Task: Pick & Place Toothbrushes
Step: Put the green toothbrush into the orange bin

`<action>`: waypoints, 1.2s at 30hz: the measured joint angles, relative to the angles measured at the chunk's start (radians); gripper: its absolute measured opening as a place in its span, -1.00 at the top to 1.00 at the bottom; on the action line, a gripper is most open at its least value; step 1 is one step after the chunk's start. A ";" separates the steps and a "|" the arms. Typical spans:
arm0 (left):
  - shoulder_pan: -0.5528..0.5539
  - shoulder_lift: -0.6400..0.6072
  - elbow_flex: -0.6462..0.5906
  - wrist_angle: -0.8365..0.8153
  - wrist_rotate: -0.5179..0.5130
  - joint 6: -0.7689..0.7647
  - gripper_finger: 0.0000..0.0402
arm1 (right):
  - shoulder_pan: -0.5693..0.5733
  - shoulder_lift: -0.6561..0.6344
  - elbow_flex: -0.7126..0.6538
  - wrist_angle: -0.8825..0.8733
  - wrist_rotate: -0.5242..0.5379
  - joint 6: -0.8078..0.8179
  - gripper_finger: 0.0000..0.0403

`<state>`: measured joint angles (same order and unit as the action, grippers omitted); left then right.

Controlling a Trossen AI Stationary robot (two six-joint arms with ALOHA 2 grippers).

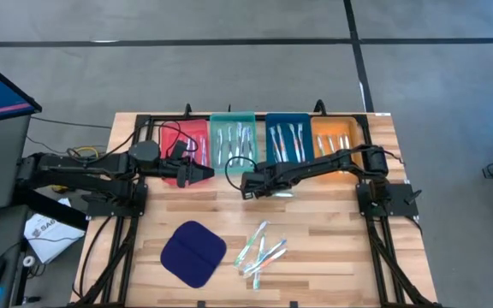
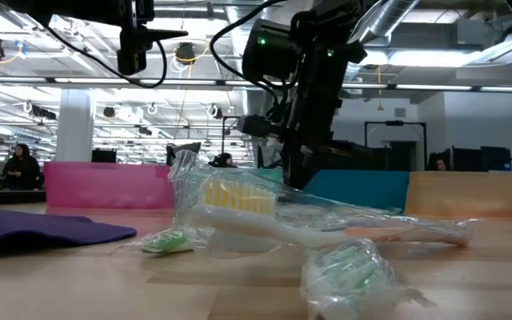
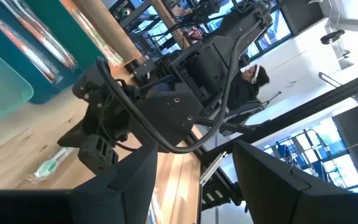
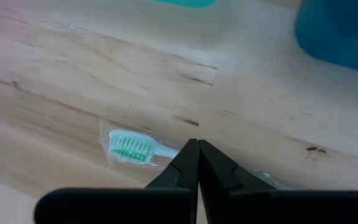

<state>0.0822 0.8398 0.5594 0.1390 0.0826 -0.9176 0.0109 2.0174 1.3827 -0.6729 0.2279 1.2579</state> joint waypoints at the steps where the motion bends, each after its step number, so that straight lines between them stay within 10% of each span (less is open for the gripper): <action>1: 0.000 0.000 0.000 0.000 0.000 0.000 -0.02 | 0.000 0.000 0.000 0.000 -0.005 -0.003 1.00; 36: 0.000 0.000 0.000 0.001 -0.007 0.016 -0.02 | -0.048 0.000 0.000 -0.004 -0.152 -0.137 1.00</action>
<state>0.0822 0.8398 0.5591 0.1398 0.0753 -0.9012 -0.0374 2.0171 1.3827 -0.6765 0.0763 1.1211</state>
